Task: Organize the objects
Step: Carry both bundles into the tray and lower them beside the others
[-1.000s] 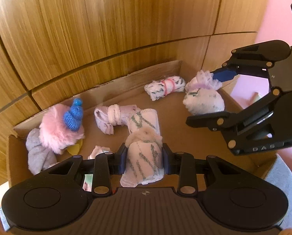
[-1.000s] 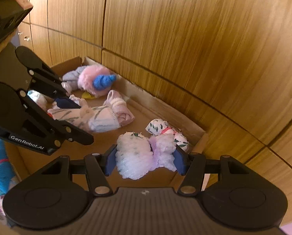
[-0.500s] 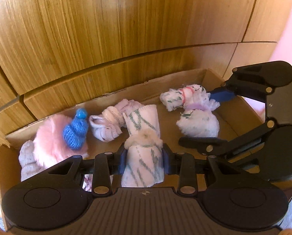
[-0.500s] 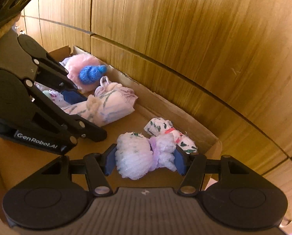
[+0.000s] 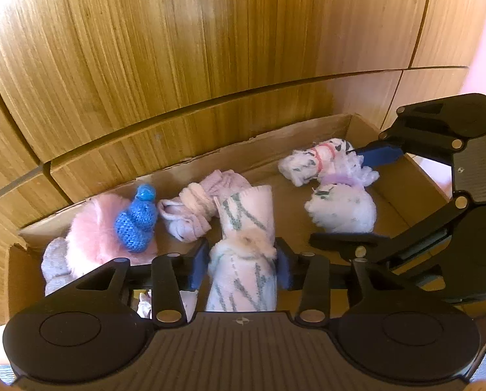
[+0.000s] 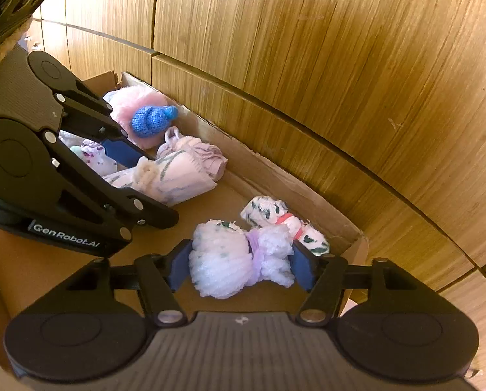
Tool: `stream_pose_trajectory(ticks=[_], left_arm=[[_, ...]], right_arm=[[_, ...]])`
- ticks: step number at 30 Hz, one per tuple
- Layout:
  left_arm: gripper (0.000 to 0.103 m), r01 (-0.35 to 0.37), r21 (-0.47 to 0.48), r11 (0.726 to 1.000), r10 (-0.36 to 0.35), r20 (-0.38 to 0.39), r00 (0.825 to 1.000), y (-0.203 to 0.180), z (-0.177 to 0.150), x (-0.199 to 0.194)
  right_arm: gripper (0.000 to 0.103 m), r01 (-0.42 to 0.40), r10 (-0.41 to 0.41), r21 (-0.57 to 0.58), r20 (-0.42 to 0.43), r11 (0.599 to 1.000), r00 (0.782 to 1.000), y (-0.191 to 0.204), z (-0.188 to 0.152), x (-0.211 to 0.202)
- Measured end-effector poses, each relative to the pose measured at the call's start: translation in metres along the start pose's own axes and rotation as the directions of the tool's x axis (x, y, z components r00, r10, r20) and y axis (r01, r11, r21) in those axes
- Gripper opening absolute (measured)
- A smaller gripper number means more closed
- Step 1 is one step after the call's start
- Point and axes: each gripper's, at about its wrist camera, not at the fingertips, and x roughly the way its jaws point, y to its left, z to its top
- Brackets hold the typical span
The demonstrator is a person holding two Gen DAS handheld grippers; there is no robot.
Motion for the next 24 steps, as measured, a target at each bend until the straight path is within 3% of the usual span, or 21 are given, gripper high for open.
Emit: stream_pose_trajectory(ticks=[4, 12, 17, 24], left_arm=[[0.057, -0.006, 0.001, 1.000, 0.006, 0.007, 1.000, 0.000, -0.002, -0.003], [0.079, -0.026, -0.024, 0.999, 0.027, 0.027, 0.999, 0.003, -0.004, -0.014], [0.087, -0.042, -0.038, 0.998, 0.044, 0.049, 0.998, 0.003, -0.007, -0.026], [0.088, -0.034, -0.064, 0.997, 0.039, 0.080, 0.996, 0.005, -0.011, -0.058]], right_arm=[[0.073, 0.010, -0.010, -0.004, 0.004, 1.000, 1.000, 0.002, -0.002, -0.006], [0.077, 0.022, -0.022, 0.007, 0.003, 1.000, 1.000, 0.000, -0.007, -0.012], [0.079, 0.037, -0.037, 0.012, 0.003, 0.999, 0.999, 0.004, -0.003, -0.016], [0.084, 0.047, -0.050, 0.053, 0.040, 0.997, 0.998, 0.011, 0.000, -0.033]])
